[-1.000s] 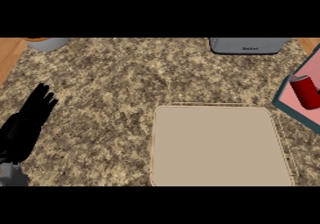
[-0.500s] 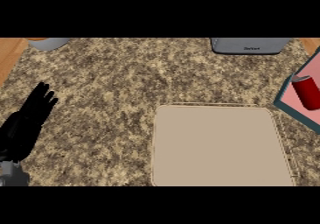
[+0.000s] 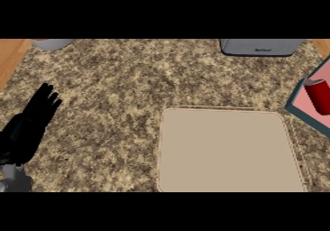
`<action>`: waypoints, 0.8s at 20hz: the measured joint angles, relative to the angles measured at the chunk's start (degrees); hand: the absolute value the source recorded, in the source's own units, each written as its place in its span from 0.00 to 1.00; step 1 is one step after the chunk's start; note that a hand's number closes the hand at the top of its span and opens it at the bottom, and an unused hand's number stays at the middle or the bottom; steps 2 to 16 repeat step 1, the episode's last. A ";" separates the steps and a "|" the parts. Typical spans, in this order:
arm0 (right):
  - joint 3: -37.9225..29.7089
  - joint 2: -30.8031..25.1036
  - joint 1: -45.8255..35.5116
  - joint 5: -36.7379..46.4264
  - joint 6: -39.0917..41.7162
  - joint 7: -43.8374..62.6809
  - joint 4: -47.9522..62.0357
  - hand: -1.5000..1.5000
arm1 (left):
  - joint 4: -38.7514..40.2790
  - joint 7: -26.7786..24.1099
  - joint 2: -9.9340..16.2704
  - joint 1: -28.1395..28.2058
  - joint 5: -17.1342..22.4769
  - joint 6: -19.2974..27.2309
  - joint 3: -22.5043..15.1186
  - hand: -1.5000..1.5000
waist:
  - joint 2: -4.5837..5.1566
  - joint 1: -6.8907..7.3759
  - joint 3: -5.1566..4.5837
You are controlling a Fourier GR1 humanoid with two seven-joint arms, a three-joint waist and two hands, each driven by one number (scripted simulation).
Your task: Pick the can from the tray and place it in the cardboard box
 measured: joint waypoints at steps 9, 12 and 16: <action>0.02 -0.40 0.56 0.03 -0.10 -0.69 0.44 0.00 | -0.56 0.35 -0.06 0.06 -0.05 0.07 -0.20 0.50 | 0.02 0.08 0.02; 0.02 -0.40 0.56 0.03 -0.10 -0.69 0.44 0.00 | -0.56 0.35 -0.06 0.06 -0.05 0.07 -0.20 0.50 | 0.02 0.08 0.02; 0.02 -0.40 0.56 0.03 -0.10 -0.69 0.44 0.00 | -0.56 0.35 -0.06 0.06 -0.05 0.07 -0.20 0.50 | 0.02 0.08 0.02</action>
